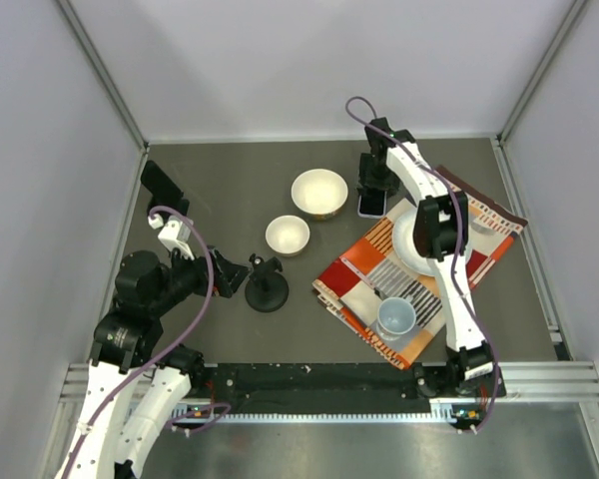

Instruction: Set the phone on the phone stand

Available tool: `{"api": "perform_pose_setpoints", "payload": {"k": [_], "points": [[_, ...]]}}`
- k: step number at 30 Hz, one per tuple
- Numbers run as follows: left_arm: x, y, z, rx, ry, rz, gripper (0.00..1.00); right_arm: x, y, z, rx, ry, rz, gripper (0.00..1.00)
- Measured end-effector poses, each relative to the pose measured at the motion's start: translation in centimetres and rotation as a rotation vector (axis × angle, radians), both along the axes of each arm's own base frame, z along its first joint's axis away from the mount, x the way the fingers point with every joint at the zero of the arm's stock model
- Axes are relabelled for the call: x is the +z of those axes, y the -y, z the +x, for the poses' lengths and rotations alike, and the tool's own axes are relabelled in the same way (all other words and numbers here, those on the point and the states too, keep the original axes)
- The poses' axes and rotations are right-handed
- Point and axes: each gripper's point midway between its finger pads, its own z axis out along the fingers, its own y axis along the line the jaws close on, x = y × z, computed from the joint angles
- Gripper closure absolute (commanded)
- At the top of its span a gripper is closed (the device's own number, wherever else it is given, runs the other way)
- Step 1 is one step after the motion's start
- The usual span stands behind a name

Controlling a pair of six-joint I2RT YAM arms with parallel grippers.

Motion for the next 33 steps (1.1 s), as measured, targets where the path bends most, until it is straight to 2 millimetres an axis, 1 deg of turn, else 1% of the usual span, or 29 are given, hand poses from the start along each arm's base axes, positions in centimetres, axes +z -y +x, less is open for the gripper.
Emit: {"api": "perform_pose_setpoints", "payload": {"k": [1, 2, 3, 4, 5, 6, 8, 10, 11, 15, 20, 23, 24, 25, 26, 27, 33], "points": [[0.0, 0.0, 0.0, 0.0, 0.0, 0.0, 0.02, 0.1, 0.0, -0.1, 0.0, -0.003, 0.0, 0.58], [0.0, 0.0, 0.0, 0.0, 0.0, 0.0, 0.02, 0.1, 0.0, -0.1, -0.002, -0.006, 0.001, 0.63], [0.0, 0.0, 0.0, 0.0, 0.0, 0.0, 0.02, 0.1, 0.0, -0.2, -0.001, -0.008, -0.002, 0.72], [0.0, 0.0, 0.0, 0.0, -0.001, 0.0, 0.02, 0.2, 0.1, -0.3, -0.003, -0.011, -0.004, 0.89], [0.0, 0.0, 0.0, 0.0, -0.001, 0.0, 0.02, 0.2, 0.1, -0.3, -0.002, -0.011, -0.005, 0.98], [0.0, 0.0, 0.0, 0.0, -0.001, 0.0, 0.02, 0.2, 0.2, -0.3, -0.003, -0.012, -0.009, 1.0], [0.0, 0.0, 0.0, 0.001, 0.0, 0.001, 0.02, 0.8, 0.1, -0.2, -0.001, 0.0, -0.004, 1.0], [0.0, 0.0, -0.1, 0.001, -0.002, 0.001, 0.02, 2.4, 0.5, 0.4, 0.0, 0.042, -0.016, 1.0], [0.0, -0.1, -0.1, 0.001, -0.003, 0.002, 0.02, 2.6, 0.5, 0.6, 0.001, 0.056, -0.019, 1.0], [0.3, -0.2, -0.1, 0.008, 0.0, 0.003, 0.02, 1.5, 0.6, 0.9, 0.005, 0.068, -0.031, 1.0], [0.6, -0.2, -0.3, 0.008, 0.015, 0.0, 0.02, 2.9, 0.4, 1.2, 0.004, 0.106, -0.01, 1.0], [0.6, -0.2, -0.3, 0.008, 0.014, 0.0, 0.02, 3.4, 0.2, 1.1, 0.013, 0.117, 0.006, 0.77], [0.6, -0.2, -0.3, 0.008, 0.014, 0.0, 0.02, 3.4, 0.2, 1.0, 0.018, 0.117, 0.009, 0.6], [0.6, -0.2, -0.3, 0.008, 0.015, 0.0, 0.02, 3.5, 0.2, 0.9, 0.021, 0.115, 0.008, 0.48], [0.6, -0.2, -0.3, 0.008, 0.015, 0.0, 0.02, 3.6, 0.3, 0.7, 0.024, 0.114, 0.006, 0.33], [0.6, -0.2, -0.3, 0.008, 0.015, 0.001, 0.02, 3.6, 0.3, 0.6, 0.023, 0.113, 0.006, 0.01], [0.6, -0.2, -0.3, 0.007, 0.017, 0.001, 0.01, 3.8, 0.9, -0.7, 0.037, 0.096, -0.018, 0.01]]}}
